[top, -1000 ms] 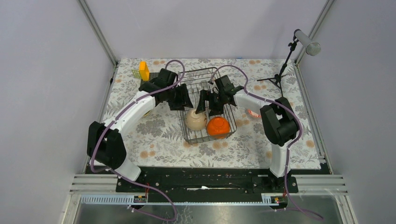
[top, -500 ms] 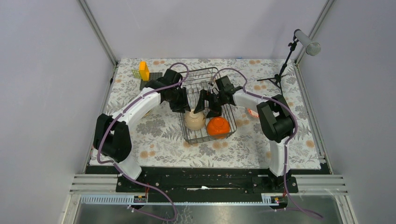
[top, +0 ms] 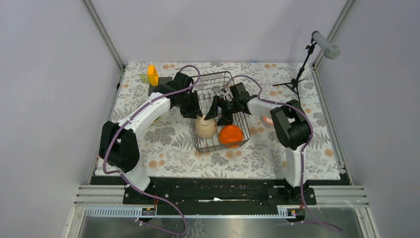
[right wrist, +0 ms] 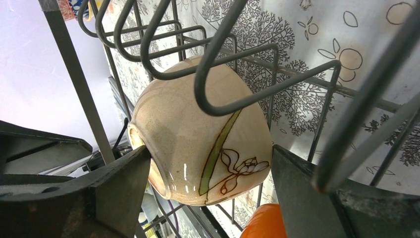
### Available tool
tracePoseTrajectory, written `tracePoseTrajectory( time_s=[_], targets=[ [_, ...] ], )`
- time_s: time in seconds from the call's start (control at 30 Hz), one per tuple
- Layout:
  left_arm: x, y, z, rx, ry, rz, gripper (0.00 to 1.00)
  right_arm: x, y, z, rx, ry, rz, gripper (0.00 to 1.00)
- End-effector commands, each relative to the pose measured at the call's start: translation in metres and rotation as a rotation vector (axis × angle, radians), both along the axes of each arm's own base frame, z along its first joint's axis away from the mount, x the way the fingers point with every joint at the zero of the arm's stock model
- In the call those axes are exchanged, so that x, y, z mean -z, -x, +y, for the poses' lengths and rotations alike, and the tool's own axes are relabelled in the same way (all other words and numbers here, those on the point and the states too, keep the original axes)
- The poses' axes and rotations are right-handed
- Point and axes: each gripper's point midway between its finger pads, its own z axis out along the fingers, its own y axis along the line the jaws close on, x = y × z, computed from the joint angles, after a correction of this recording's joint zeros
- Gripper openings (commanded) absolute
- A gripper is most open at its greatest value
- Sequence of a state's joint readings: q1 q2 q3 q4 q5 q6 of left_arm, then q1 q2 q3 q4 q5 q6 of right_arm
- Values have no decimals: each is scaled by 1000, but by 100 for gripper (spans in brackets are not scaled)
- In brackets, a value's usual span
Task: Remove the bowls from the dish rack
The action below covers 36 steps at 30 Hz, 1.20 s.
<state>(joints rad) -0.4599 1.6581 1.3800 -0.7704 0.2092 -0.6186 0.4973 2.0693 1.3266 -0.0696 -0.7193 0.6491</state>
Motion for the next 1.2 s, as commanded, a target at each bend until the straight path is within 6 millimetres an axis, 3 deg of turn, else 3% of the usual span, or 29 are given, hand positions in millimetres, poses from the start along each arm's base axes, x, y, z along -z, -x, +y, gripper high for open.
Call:
tracePoseTrajectory(
  time_s=[0.0, 0.47, 0.6, 1.17],
  targets=[
    [-30, -9, -4, -7, 33, -83, 37, 13, -7, -10, 58, 93, -43, 83],
    [-45, -12, -1, -16, 32, -136, 37, -31, -30, -35, 112, 223, -261, 70],
    [-50, -9, 0, -29, 47, -138, 37, -45, -30, -36, 115, 217, -290, 64],
    [-55, -5, 3, -54, 58, -152, 37, -107, -37, -37, 86, 225, -414, 56]
  ],
)
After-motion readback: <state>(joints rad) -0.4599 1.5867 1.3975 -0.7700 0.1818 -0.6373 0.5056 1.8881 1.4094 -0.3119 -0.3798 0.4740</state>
